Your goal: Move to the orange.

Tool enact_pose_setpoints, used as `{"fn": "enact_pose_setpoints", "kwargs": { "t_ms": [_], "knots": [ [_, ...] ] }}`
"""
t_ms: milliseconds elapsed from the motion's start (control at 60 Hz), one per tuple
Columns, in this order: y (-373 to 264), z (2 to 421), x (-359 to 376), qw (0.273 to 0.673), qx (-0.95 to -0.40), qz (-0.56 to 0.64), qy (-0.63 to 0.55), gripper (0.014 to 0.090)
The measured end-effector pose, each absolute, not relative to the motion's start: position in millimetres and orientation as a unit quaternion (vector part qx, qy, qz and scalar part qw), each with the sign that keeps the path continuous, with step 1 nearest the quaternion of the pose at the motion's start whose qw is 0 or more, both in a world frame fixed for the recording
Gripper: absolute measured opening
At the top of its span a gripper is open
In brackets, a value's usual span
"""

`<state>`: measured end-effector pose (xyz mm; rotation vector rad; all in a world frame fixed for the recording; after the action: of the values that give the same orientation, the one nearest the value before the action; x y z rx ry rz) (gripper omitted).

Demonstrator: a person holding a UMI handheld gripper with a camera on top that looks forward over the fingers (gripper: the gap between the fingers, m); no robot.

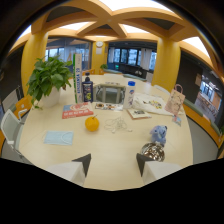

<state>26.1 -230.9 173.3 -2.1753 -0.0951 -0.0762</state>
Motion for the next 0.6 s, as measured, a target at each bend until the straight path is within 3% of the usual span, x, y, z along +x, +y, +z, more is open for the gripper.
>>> {"fn": "enact_pose_setpoints", "kwargs": {
  "t_ms": [400, 600],
  "knots": [
    [-257, 173, -50, 0.470, -0.881, -0.047, -0.009, 0.0860],
    [-237, 172, -84, 0.472, -0.881, -0.042, -0.009, 0.0862]
  ]
}}
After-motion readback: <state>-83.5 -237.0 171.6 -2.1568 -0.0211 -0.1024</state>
